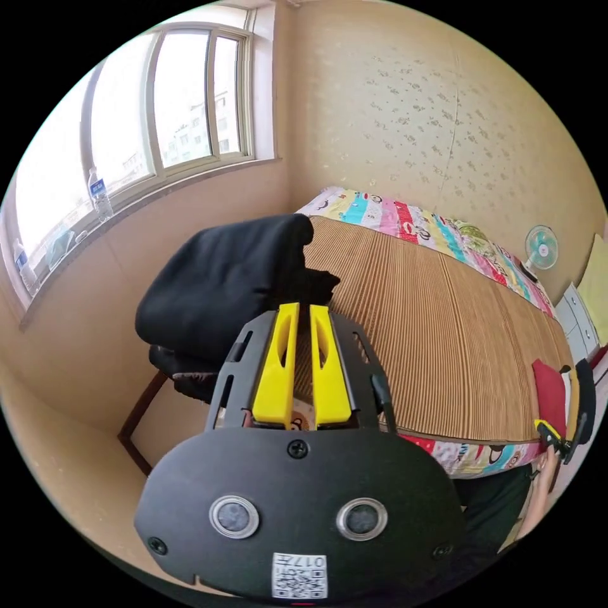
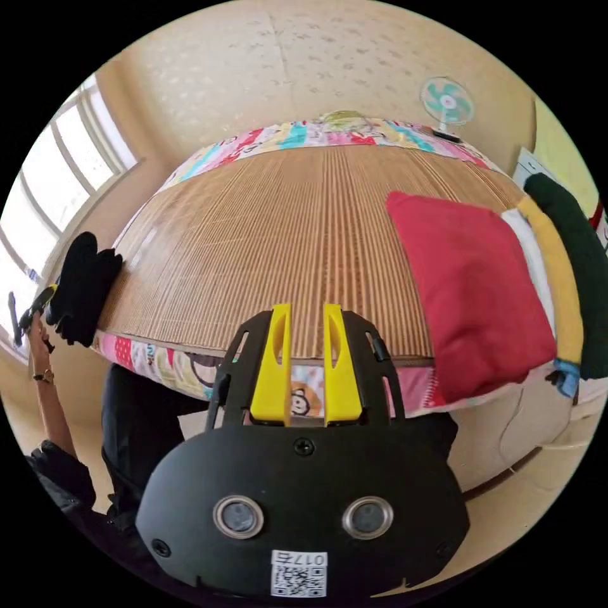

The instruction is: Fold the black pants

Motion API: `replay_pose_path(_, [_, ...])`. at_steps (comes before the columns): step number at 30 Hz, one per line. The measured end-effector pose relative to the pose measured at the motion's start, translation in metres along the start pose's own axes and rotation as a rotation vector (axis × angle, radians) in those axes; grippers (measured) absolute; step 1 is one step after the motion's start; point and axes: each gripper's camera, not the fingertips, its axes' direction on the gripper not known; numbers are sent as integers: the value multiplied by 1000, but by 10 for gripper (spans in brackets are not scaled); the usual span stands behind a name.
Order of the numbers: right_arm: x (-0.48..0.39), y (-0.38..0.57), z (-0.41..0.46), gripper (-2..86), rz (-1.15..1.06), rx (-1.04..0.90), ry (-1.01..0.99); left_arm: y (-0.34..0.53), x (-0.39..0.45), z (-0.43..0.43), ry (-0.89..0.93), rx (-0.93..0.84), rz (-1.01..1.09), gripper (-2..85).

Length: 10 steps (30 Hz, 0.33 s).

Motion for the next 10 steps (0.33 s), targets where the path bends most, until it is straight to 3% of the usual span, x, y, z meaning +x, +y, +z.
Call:
replay_pose_path(7, [99, 21, -75, 110, 257, 257, 66, 107, 150, 110, 302, -257, 183, 53])
replay_pose_path(9, [103, 19, -74, 115, 251, 266, 88, 144, 171, 127, 297, -284, 207, 56])
replay_pose_path(10, [107, 14, -65, 118, 245, 227, 145, 166, 175, 121, 260, -175, 194, 55])
